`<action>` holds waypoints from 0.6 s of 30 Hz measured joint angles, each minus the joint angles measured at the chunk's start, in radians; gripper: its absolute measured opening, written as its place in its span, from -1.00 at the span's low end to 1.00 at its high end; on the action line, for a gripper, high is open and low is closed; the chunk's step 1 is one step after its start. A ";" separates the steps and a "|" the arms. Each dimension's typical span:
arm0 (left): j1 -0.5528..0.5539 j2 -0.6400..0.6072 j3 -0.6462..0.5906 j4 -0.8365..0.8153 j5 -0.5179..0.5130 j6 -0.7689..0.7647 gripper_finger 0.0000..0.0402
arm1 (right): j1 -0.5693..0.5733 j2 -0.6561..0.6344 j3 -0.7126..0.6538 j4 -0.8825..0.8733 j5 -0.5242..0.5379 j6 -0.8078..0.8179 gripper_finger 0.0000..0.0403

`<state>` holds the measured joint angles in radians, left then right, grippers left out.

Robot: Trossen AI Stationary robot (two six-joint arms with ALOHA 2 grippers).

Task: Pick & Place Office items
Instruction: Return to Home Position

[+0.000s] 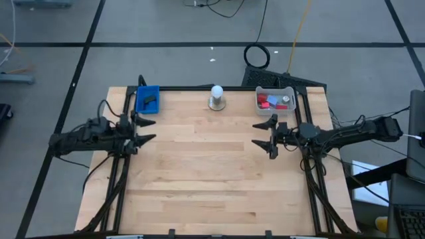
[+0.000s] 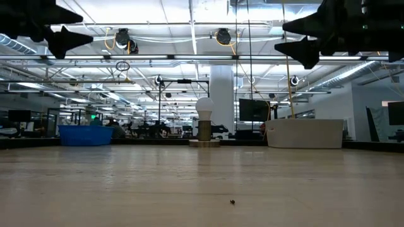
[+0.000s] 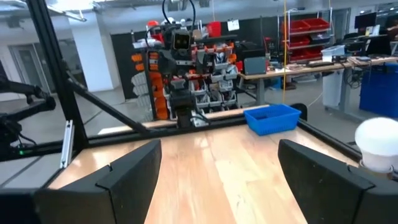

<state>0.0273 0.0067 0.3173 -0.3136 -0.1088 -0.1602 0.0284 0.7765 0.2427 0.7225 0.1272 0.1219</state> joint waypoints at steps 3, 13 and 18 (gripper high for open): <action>0.000 -0.001 -0.012 0.035 -0.001 -0.009 0.46 | 0.000 0.000 -0.011 -0.001 -0.001 -0.003 0.55; 0.000 -0.001 -0.134 0.188 0.034 0.000 0.46 | 0.000 0.000 -0.015 -0.089 -0.026 -0.044 0.55; 0.000 -0.001 -0.209 0.293 0.078 0.001 0.46 | 0.000 0.000 -0.016 -0.108 -0.048 -0.069 0.55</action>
<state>0.0273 0.0059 0.1080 -0.0203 -0.0303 -0.1589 0.0282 0.7761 0.2272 0.6148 0.0796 0.0524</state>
